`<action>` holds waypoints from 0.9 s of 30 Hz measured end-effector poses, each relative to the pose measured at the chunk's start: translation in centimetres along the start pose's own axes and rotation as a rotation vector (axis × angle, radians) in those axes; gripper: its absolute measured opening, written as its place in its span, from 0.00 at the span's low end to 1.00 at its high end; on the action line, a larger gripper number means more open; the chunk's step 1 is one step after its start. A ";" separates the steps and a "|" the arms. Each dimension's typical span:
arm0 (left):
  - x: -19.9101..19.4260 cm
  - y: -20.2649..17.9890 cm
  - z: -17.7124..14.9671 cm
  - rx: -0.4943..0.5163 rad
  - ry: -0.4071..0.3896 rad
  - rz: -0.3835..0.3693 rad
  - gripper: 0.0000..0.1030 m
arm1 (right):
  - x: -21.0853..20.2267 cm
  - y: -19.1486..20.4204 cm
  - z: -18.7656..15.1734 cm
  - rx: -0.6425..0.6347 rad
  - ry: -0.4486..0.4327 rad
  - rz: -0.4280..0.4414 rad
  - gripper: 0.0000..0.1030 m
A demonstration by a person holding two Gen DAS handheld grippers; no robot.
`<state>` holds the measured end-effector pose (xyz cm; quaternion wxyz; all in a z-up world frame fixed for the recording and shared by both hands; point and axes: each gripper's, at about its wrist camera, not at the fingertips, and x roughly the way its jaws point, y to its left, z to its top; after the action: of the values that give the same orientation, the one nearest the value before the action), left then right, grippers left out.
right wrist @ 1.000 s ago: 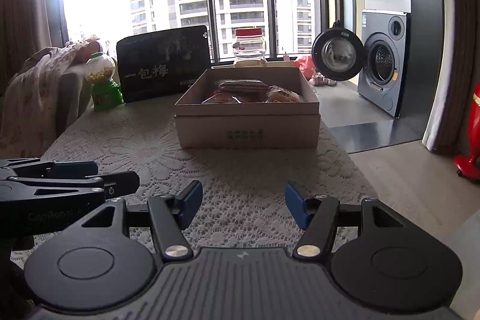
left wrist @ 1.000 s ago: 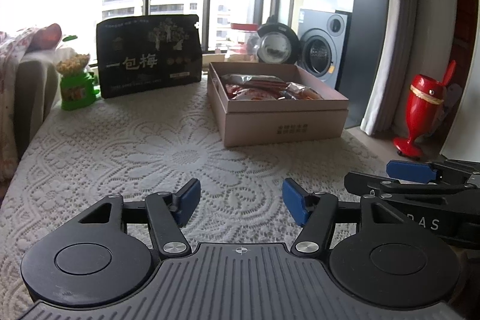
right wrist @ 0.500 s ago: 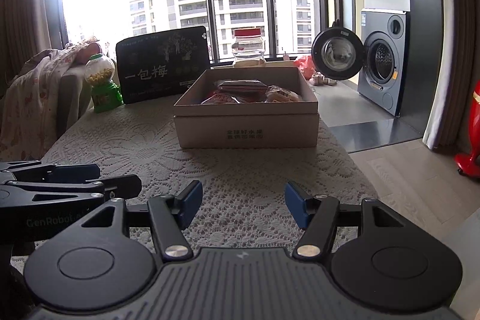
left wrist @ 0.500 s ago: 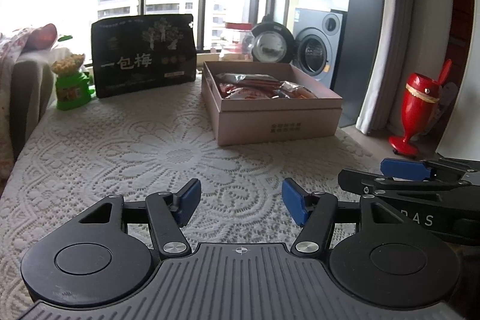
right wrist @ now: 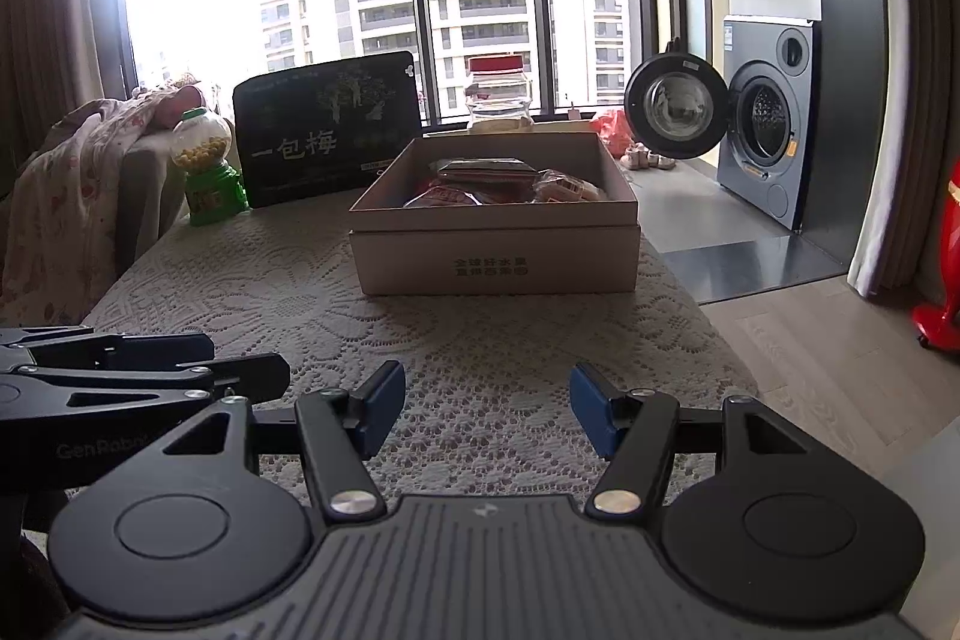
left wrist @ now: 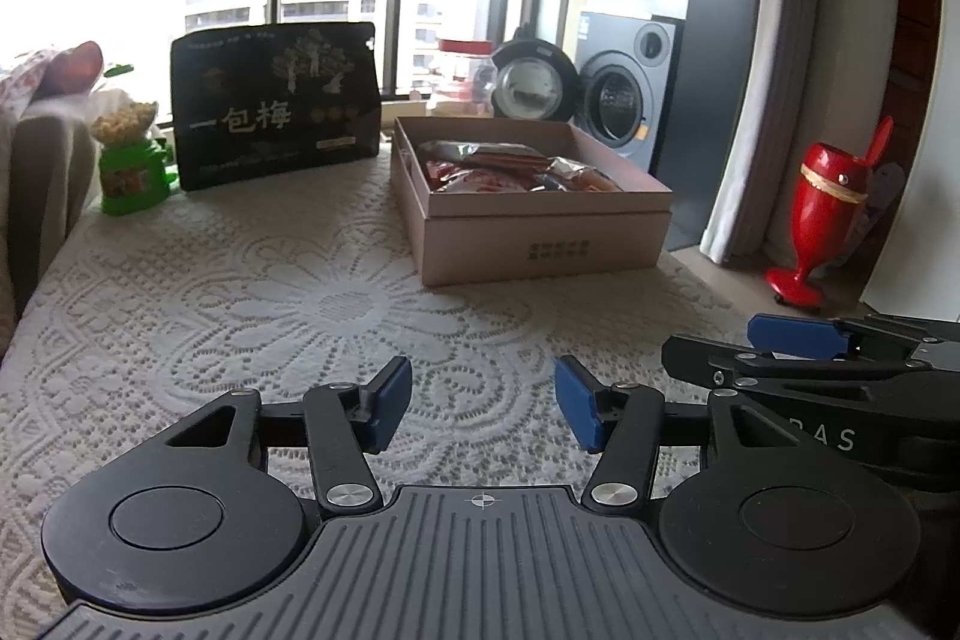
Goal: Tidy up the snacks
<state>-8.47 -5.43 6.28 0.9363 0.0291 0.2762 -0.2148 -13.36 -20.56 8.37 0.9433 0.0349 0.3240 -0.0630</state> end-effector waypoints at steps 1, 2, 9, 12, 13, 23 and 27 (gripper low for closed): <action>0.0 0.0 0.0 0.000 0.002 -0.003 0.54 | 0.0 0.0 0.0 0.000 0.000 0.000 0.60; 0.0 0.0 0.0 0.002 0.004 -0.007 0.50 | 0.0 0.0 0.0 0.000 -0.001 -0.001 0.60; 0.3 -0.5 0.0 0.027 0.018 -0.018 0.25 | 0.1 0.0 0.0 0.007 0.000 0.002 0.60; 0.3 -0.8 -0.1 0.038 0.014 -0.020 0.20 | 0.0 0.0 0.0 0.009 -0.003 0.002 0.60; 0.2 -0.8 -0.2 0.037 0.006 -0.015 0.19 | 0.0 0.0 0.0 0.010 -0.004 0.002 0.60; -0.3 -1.3 -0.4 0.058 -0.059 0.088 0.18 | 0.0 0.0 0.1 0.010 -0.005 0.002 0.60; -0.1 -0.9 -0.3 0.042 -0.048 0.026 0.18 | 0.2 -0.1 0.2 0.013 0.003 0.001 0.60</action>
<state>-9.10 -6.16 6.13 0.9446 0.0470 0.2488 -0.2090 -13.11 -20.65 8.38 0.9427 0.0413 0.3249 -0.0644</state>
